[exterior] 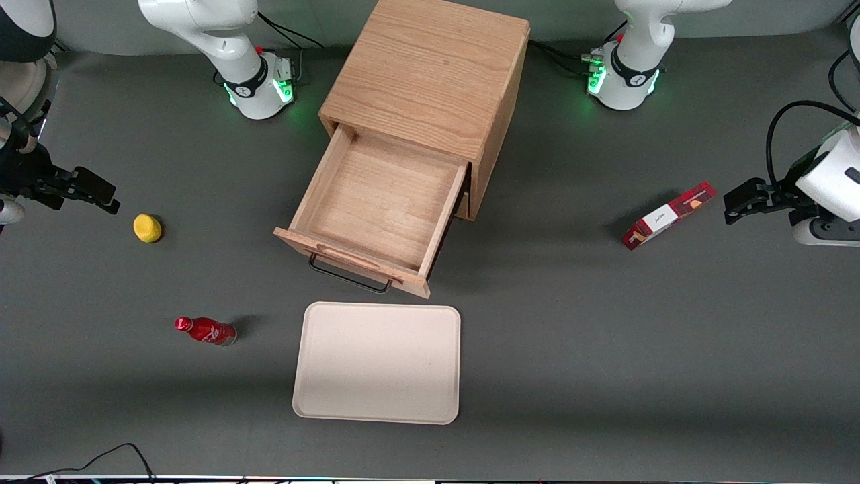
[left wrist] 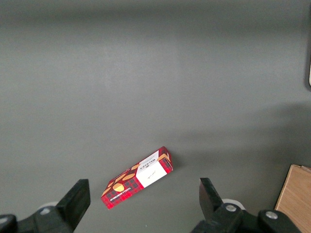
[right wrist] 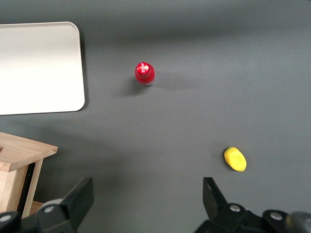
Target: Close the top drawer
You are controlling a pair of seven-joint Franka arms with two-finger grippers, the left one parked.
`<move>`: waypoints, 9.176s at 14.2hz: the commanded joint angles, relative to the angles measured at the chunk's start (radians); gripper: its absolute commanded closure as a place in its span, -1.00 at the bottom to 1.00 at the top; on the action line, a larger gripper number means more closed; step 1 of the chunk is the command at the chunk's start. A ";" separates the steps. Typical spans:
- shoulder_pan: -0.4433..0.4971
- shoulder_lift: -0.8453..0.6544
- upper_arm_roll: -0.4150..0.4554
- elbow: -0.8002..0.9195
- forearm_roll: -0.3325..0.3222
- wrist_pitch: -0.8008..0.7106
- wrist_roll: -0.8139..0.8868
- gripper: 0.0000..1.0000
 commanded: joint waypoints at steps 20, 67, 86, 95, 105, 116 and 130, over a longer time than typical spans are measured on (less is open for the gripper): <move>-0.007 0.139 0.054 0.242 0.118 -0.097 -0.134 -1.00; 0.052 0.871 0.565 0.669 -0.074 -0.044 -0.697 -1.00; 0.058 0.877 0.599 0.602 -0.043 -0.034 -0.610 -1.00; 0.013 0.733 0.648 0.369 -0.019 -0.021 -0.559 -1.00; -0.003 0.634 0.668 0.181 0.047 0.073 -0.529 -1.00; -0.001 0.561 0.700 0.080 0.115 0.113 -0.493 -1.00; -0.009 0.479 0.779 -0.049 0.156 0.162 -0.400 -1.00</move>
